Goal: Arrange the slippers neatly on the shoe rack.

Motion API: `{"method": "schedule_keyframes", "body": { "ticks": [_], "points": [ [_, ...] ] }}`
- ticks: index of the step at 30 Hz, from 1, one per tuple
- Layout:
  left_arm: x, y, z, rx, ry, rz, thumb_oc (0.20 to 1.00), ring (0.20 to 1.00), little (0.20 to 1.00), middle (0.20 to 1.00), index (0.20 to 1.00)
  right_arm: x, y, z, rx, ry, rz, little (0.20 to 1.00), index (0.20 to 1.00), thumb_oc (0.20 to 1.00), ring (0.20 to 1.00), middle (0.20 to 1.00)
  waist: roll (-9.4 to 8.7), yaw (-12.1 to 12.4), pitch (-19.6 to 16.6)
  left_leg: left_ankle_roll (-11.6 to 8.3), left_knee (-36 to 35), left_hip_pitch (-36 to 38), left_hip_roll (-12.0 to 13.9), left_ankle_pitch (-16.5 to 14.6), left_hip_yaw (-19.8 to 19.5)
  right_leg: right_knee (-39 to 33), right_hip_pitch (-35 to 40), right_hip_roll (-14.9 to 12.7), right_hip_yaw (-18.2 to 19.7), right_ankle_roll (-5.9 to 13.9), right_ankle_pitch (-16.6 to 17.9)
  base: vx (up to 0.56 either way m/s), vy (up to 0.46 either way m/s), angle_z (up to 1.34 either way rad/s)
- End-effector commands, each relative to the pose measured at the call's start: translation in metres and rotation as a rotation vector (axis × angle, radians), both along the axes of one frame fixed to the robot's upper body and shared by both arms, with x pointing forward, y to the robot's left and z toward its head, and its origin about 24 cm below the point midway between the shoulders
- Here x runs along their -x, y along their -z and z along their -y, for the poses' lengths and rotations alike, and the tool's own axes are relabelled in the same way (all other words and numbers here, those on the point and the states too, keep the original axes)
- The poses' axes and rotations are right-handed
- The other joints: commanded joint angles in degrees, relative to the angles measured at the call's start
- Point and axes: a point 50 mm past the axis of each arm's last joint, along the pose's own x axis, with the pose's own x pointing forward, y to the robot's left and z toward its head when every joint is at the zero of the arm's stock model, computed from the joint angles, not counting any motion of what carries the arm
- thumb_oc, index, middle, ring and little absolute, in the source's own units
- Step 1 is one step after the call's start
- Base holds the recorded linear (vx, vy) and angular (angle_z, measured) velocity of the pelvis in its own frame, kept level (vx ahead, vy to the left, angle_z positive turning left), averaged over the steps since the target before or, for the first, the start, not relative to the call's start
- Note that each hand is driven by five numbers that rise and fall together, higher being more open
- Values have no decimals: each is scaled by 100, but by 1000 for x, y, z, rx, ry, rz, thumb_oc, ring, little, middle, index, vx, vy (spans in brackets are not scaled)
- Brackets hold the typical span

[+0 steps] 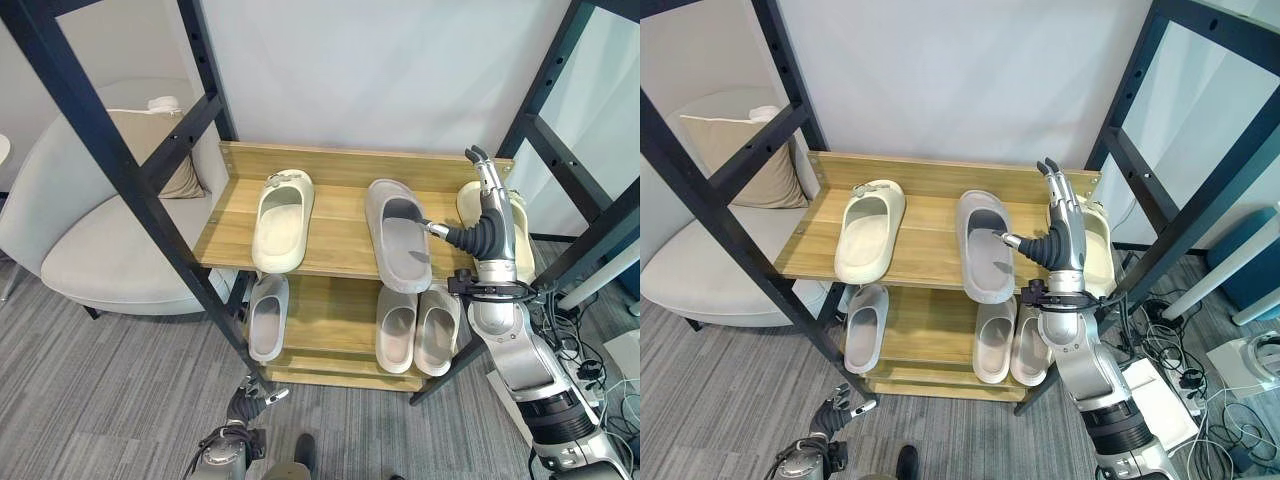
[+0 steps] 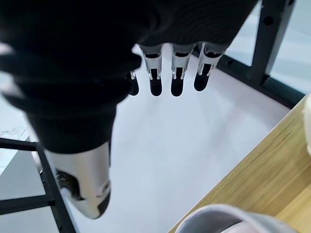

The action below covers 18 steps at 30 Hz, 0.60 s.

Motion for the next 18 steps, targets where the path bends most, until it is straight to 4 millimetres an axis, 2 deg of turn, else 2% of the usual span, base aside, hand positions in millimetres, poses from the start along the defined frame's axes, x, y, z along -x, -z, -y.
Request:
{"method": "schedule_keyframes", "body": {
  "ticks": [1,6,9,11,18],
  "points": [
    [-22,-10,2,-44,76,68,1000,1000,1000,1000,1000,-15,-36,-10,67,-45,122,1000,1000,1000,1000,1000,-81,259,-56,-130,15,542,70,-570,13,36,143,-12,-4,196,-125,12,16,-5],
    [-21,-9,-4,-52,77,61,1000,1000,1000,1000,1000,-40,-47,-5,184,31,96,1000,1000,1000,1000,1000,-196,439,-42,-118,15,501,47,-593,-50,39,144,-30,-69,216,-100,6,11,6],
    [-17,-7,-12,-60,70,42,1000,1000,1000,1000,1000,-56,-49,12,252,116,46,1000,1000,1000,1000,1000,-289,558,-10,-81,15,463,25,-611,-87,55,116,-51,-71,238,-74,10,38,21],
    [-18,-8,-14,-65,61,43,1000,1000,1000,1000,1000,-57,-41,19,245,140,9,1000,1000,1000,1000,1000,-308,577,13,-66,15,426,6,-606,-107,78,68,-62,-68,245,-70,8,43,5],
    [-20,-9,-13,-67,48,49,1000,1000,1000,1000,1000,-50,-19,20,210,130,-52,1000,1000,1000,1000,1000,-262,514,11,-56,15,458,7,-635,-67,62,78,-69,-19,238,-92,2,5,0]
  ]
}}
